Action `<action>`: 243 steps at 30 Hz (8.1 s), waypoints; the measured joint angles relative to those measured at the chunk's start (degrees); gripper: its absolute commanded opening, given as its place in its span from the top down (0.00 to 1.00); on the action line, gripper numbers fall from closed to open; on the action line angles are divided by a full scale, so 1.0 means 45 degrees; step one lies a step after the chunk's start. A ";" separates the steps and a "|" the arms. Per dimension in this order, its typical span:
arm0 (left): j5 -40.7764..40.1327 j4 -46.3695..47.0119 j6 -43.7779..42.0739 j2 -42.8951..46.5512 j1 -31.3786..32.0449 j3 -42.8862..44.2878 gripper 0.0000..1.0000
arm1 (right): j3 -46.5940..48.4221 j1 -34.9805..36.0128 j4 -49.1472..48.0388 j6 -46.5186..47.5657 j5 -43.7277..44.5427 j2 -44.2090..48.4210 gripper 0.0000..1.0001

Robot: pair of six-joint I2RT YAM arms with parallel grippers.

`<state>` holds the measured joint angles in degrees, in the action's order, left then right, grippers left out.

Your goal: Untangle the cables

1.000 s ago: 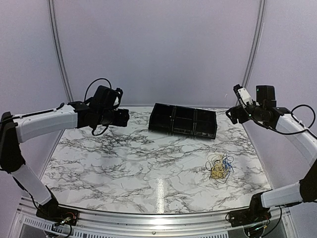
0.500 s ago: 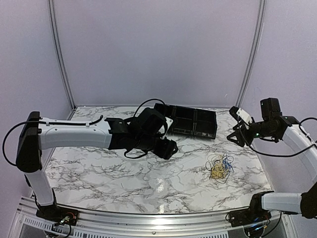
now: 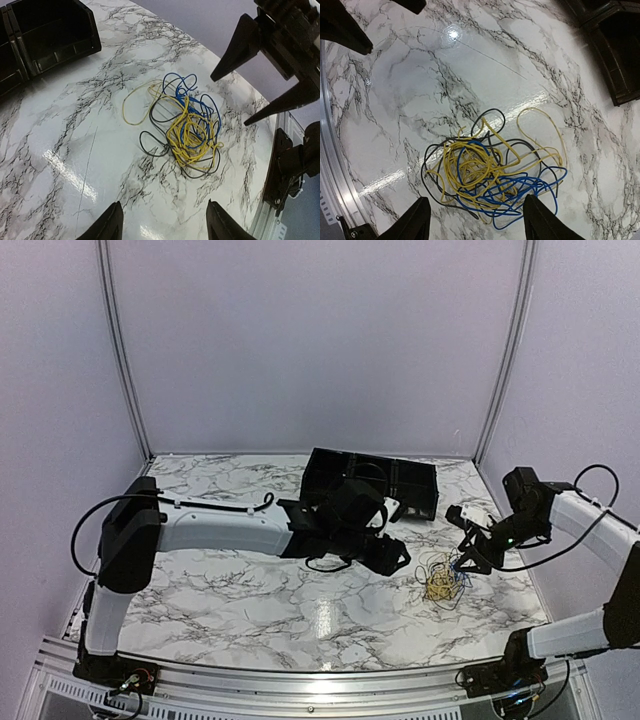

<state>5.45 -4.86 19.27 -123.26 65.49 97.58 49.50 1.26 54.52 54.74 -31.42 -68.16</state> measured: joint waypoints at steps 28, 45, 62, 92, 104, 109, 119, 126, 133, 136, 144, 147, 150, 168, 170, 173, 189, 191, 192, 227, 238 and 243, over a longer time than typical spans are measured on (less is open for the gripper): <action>-0.0121 0.1229 0.0175 0.0573 -0.0087 -0.1938 0.36 | 0.2506 0.2035 -0.2861 -0.1166 -0.1933 -0.3424 1.00; -0.4245 0.1972 -0.1783 0.1530 -0.0083 -0.1880 0.38 | 0.4498 0.2973 0.0656 0.0821 -0.5017 -0.4119 0.96; -0.1394 0.2555 -0.3060 0.1569 -0.0087 -0.1462 0.42 | 0.4872 0.3055 0.1214 0.1103 -0.5115 -0.4648 0.94; -0.1331 0.2793 -0.2890 0.0826 -0.0476 -0.1127 0.52 | 0.4687 0.3055 0.1078 0.1180 -0.4954 -0.4522 0.93; -0.0651 0.2720 -0.3007 0.0408 -0.0486 -0.0466 0.96 | 0.4682 0.3026 0.1078 0.1185 -0.5037 -0.4517 0.92; -0.0573 0.2754 -0.2987 0.0423 -0.0510 -0.0563 1.00 | 0.4381 0.3031 0.0656 0.1025 -0.5061 -0.4522 0.70; -0.1676 0.2832 -0.2273 0.1622 -0.0510 -0.1880 1.00 | 0.2181 0.3055 -0.2448 -0.0758 -0.4886 -0.4881 0.59; -0.2948 0.3147 -0.1404 0.3585 -0.0510 -0.1996 1.00 | 0.1846 0.3055 -0.4376 -0.2098 -0.5110 -0.6101 0.77; -0.3711 0.3366 -0.1161 0.4333 -0.0505 -0.1588 1.00 | 0.1836 0.3065 -0.5974 -0.3643 -0.5552 -0.7393 0.94; -0.3973 0.3123 -0.1447 0.4333 -0.0510 -0.0942 1.00 | 0.1773 0.3075 -0.6523 -0.4187 -0.5474 -0.7572 0.96; -0.4639 0.0631 -0.3104 0.3764 -0.0491 0.2035 1.00 | 0.1923 0.3220 -0.7825 -0.5051 -0.5139 -0.7587 0.78; -0.5003 0.0578 -0.3871 0.3536 -0.0495 0.3813 1.00 | 0.1923 0.3215 -0.7888 -0.5406 -0.4546 -0.7902 0.71; -0.5304 -0.0117 -0.4575 0.3507 -0.0510 0.4891 1.00 | 0.2220 0.3245 -0.7927 -0.5571 -0.4721 -0.7932 0.70; -0.6319 -0.0019 -0.4619 0.3254 -0.2181 0.6917 1.00 | 0.3453 0.2560 -0.4308 -0.3186 -0.5634 -0.4396 0.28; -0.6572 0.0160 -0.4629 0.3449 -0.2429 0.6907 1.00 | 0.4289 0.2458 -0.3580 -0.2803 -0.5736 -0.4235 0.36; -0.6917 0.0175 -0.4668 0.3808 -0.2715 0.6751 1.00 | 0.5153 0.2288 -0.2433 -0.2113 -0.5960 -0.4206 0.44; -0.7028 0.1049 -0.3065 0.6203 -0.2817 -0.1311 1.00 | 0.6047 0.2268 -0.0238 -0.0894 -0.5493 -0.4269 0.51; -0.7043 0.1083 -0.2982 0.6188 -0.2817 -0.1486 1.00 | 0.5867 0.2322 -0.0335 -0.1044 -0.5221 -0.4269 0.51; -0.7053 0.1200 -0.2900 0.6188 -0.2817 -0.1598 1.00 | 0.5761 0.2380 -0.0432 -0.1151 -0.5037 -0.4269 0.51; -0.7359 0.2263 0.1379 0.9049 -0.2812 -1.0618 0.61 | 0.9073 0.7577 -0.3055 -0.3774 -0.1603 -1.0559 0.63; -0.7339 0.1933 0.2210 1.3692 -0.2667 -1.3046 0.45 | 1.1992 0.8398 -0.4061 -0.6713 -0.1710 -1.3435 0.62; -0.7412 0.1749 0.2769 1.2536 -0.2866 -1.3367 0.47 | 1.2400 0.8563 -0.4425 -0.7548 -0.1501 -1.4416 0.63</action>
<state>-27.90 3.01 31.73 -66.85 52.60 37.43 105.30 39.79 34.61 20.78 -38.17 -133.03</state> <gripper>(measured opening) 0.541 0.371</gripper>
